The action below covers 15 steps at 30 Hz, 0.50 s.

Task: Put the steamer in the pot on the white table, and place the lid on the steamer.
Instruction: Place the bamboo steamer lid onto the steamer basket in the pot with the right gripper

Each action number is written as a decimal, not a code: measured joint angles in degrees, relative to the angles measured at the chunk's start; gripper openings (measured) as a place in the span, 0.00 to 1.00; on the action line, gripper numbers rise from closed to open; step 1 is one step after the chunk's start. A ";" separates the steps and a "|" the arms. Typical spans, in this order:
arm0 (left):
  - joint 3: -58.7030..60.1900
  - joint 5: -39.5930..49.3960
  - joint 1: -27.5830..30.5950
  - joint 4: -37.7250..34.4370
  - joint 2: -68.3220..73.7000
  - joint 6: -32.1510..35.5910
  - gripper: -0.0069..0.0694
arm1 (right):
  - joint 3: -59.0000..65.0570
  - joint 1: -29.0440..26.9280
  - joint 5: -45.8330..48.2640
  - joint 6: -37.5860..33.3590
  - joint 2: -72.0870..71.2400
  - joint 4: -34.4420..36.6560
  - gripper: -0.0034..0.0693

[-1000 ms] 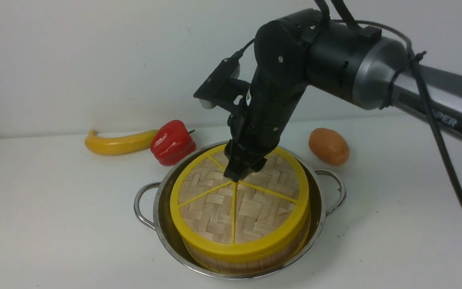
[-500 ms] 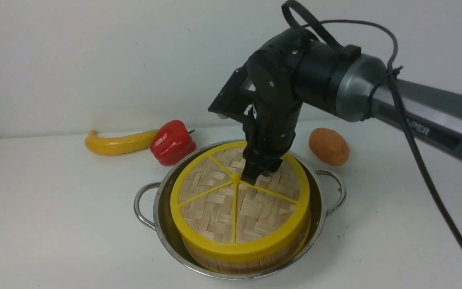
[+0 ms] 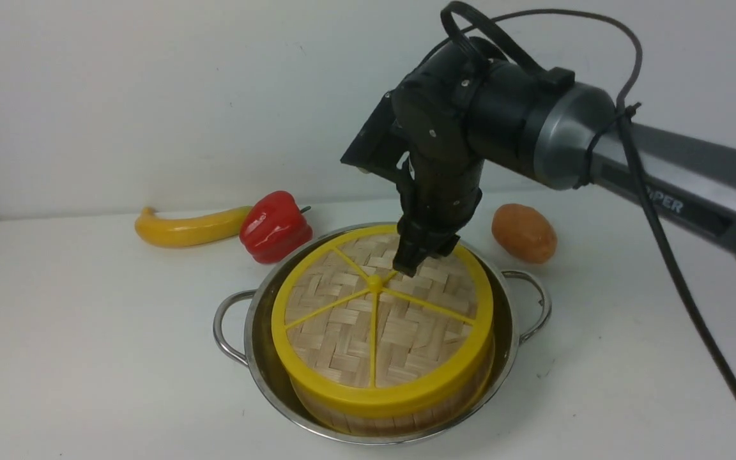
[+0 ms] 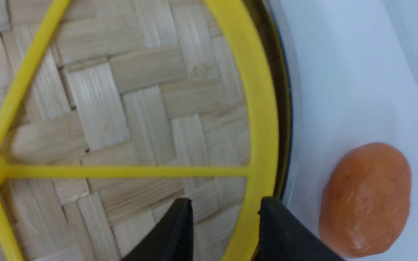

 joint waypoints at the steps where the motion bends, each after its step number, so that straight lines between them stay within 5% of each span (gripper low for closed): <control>1: 0.00 0.00 0.00 0.00 0.00 0.05 0.59 | -0.88 0.00 0.11 0.31 0.06 0.05 0.38; 7: 0.00 0.00 0.00 0.00 0.00 0.05 0.59 | -13.77 0.00 0.22 7.49 0.46 0.72 0.34; 15: 0.00 0.00 0.00 0.00 0.00 0.05 0.59 | -26.32 0.00 1.12 13.56 -6.42 -2.36 0.00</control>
